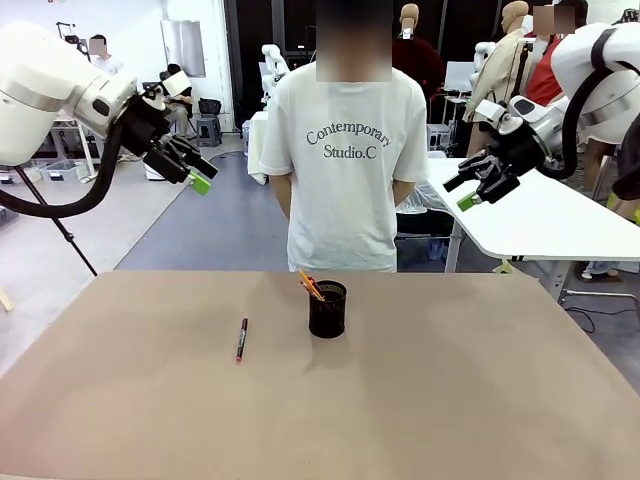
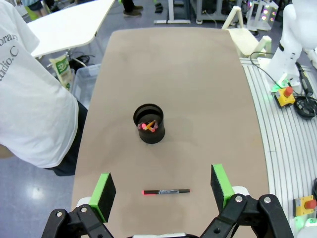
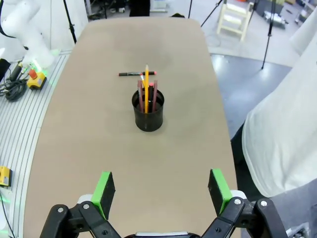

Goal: Place the pens into the pen holder.
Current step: Pick up a writing instrument from the table and place it into the Pen holder.

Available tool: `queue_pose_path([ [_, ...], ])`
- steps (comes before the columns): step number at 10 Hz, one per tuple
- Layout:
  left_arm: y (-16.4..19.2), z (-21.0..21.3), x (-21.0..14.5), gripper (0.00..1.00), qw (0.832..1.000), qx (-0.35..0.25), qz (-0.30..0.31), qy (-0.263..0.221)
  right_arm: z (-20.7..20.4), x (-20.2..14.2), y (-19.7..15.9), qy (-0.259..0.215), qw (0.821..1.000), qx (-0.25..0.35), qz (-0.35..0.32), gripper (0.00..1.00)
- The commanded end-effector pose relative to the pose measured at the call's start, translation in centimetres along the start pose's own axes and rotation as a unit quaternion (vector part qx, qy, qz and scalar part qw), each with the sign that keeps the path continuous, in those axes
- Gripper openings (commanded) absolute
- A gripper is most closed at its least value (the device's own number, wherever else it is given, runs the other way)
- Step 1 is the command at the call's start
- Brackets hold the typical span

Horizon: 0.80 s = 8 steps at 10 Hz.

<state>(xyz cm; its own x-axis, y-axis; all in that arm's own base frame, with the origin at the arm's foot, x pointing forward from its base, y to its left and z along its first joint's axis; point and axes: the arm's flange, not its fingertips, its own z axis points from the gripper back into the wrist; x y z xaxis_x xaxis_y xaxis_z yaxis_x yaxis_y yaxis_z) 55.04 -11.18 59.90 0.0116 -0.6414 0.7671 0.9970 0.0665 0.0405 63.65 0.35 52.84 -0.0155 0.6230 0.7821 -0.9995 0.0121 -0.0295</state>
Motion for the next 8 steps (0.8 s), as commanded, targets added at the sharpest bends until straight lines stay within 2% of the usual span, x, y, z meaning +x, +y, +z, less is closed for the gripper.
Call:
queue_pose_path([
  [1, -0.17, 0.09, 0.00, 1.00, 1.000, 0.001, -0.002, 0.000, -0.07, -0.02, 0.14, -0.001, 1.000, 0.005, 0.002, 1.00],
  [8, 0.00, 0.00, 0.00, 1.00, 1.000, 0.000, 0.000, 0.000, -0.07, -0.02, 0.14, -0.001, 1.000, 0.005, 0.002, 1.00],
])
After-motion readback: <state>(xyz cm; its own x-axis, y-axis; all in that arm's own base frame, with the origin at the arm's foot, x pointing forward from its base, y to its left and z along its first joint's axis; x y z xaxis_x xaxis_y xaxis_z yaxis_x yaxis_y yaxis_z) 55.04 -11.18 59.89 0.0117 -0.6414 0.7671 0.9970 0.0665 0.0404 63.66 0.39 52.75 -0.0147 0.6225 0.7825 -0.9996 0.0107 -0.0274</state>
